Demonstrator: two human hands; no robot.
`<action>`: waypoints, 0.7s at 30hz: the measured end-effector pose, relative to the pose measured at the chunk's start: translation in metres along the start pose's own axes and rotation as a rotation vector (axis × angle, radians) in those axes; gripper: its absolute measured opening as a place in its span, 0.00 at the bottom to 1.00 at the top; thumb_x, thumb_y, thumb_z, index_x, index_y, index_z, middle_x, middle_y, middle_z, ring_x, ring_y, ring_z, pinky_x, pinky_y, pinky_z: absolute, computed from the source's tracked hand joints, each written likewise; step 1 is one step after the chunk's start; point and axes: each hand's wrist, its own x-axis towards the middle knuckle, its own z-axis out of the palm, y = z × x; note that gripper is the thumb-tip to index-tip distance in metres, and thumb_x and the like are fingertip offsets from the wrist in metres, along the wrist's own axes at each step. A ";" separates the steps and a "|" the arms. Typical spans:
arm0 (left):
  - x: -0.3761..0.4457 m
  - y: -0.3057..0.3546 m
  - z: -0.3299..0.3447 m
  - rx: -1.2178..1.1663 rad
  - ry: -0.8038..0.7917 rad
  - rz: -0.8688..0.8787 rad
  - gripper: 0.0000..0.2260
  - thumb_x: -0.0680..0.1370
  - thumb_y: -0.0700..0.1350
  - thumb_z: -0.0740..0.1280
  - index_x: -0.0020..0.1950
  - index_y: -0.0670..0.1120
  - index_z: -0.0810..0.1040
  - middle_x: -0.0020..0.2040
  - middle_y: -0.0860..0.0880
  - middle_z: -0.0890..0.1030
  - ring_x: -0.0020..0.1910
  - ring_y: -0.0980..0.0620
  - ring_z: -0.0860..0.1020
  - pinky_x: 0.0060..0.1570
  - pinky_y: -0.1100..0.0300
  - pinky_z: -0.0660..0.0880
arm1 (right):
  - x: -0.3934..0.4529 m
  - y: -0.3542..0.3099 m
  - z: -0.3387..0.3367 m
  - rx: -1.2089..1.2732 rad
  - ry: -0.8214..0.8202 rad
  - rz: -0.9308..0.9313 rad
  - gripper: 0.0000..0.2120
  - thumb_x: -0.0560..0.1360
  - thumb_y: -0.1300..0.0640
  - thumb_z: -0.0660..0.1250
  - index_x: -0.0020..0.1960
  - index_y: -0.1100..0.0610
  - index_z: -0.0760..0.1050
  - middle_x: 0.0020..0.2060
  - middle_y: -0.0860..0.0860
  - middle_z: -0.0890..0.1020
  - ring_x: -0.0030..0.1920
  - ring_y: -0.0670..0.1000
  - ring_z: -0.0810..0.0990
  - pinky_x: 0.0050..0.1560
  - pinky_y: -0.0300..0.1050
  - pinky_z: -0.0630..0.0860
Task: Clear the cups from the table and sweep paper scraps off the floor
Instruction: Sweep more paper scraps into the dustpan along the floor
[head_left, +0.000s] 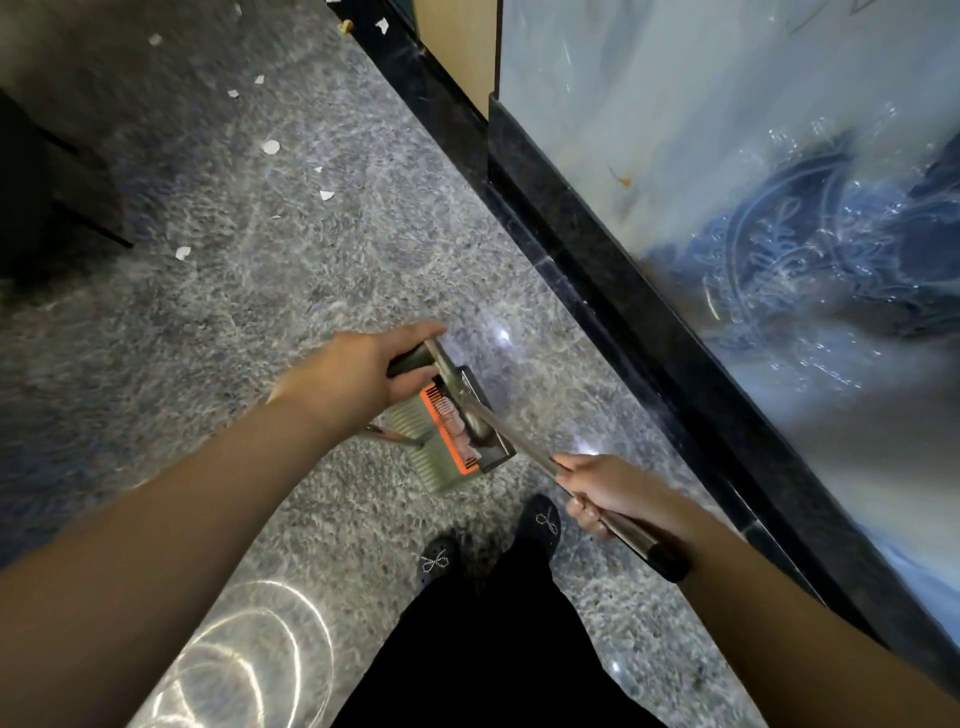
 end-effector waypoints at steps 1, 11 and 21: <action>0.000 0.000 -0.001 -0.007 -0.003 -0.004 0.22 0.77 0.59 0.66 0.67 0.75 0.63 0.53 0.52 0.82 0.48 0.49 0.81 0.50 0.48 0.79 | -0.006 0.002 -0.002 0.046 -0.022 0.000 0.18 0.83 0.60 0.50 0.72 0.54 0.62 0.27 0.50 0.63 0.20 0.43 0.61 0.21 0.34 0.59; -0.026 -0.007 -0.004 -0.061 0.054 -0.068 0.22 0.77 0.59 0.66 0.68 0.74 0.64 0.47 0.54 0.80 0.39 0.55 0.78 0.41 0.56 0.78 | -0.042 0.003 -0.015 0.133 0.033 -0.082 0.21 0.84 0.59 0.53 0.76 0.49 0.59 0.29 0.50 0.64 0.21 0.43 0.62 0.20 0.35 0.61; -0.069 -0.014 -0.031 -0.229 0.364 -0.237 0.22 0.79 0.54 0.67 0.72 0.65 0.68 0.52 0.48 0.83 0.49 0.46 0.81 0.44 0.59 0.72 | -0.054 -0.046 -0.014 0.026 0.027 -0.187 0.24 0.83 0.60 0.53 0.77 0.47 0.55 0.24 0.50 0.66 0.21 0.45 0.64 0.20 0.36 0.63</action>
